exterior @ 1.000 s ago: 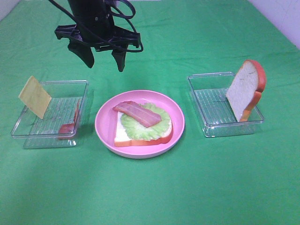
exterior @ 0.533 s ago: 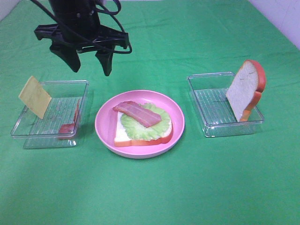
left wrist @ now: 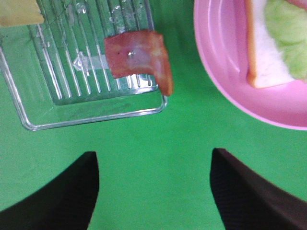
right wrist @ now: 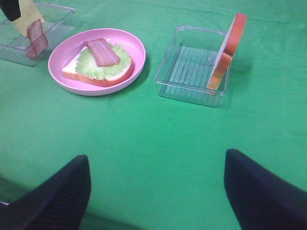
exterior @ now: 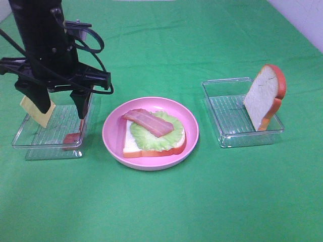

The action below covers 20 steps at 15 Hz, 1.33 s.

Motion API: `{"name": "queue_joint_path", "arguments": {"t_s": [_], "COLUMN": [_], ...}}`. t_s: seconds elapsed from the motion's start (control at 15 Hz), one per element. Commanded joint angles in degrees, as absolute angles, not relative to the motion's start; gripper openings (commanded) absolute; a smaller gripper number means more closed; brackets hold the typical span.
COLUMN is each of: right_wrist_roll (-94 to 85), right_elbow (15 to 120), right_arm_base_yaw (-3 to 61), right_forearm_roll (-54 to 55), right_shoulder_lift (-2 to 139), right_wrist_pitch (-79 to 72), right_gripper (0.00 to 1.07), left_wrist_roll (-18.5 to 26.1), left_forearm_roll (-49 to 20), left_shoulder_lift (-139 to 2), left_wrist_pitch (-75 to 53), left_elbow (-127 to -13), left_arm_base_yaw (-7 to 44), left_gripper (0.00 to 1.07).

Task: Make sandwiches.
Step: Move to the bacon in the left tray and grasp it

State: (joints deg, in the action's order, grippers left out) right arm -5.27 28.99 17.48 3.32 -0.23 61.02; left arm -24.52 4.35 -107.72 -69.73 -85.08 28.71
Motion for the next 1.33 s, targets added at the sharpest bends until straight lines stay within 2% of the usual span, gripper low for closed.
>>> {"name": "queue_joint_path", "arguments": {"t_s": [0.07,0.33,0.67,0.87,1.33], "right_wrist_roll": [-5.50,-5.50,-5.50,-5.50,-5.50], "right_elbow": [28.76,28.76,28.76,28.76,28.76], "right_arm_base_yaw": [17.82,17.82,17.82,17.82,17.82], "right_forearm_roll": [3.04,3.04,2.98,2.98,2.98], "right_shoulder_lift": [-1.38,-1.38,-1.38,-1.38,-1.38], "right_wrist_pitch": [60.56,60.56,60.56,60.56,60.56], "right_gripper": [0.71,0.71,0.71,0.71,0.71], "left_wrist_roll": [-28.42,-31.63,-32.31,-31.86,-31.40], "left_forearm_roll": [8.08,8.02,6.93,4.01,4.41], "left_shoulder_lift": [-107.49,-109.32,-112.47,-112.82,-112.82], "left_wrist_pitch": [-70.70,-65.03,-63.48,-58.56,-59.01], "left_elbow": [-82.85,-82.68,-82.68,-82.68,-82.68], "left_arm_base_yaw": [28.82,28.82,26.13,26.30,26.18], "left_gripper": [0.64,0.64,0.64,0.63,0.63]}}
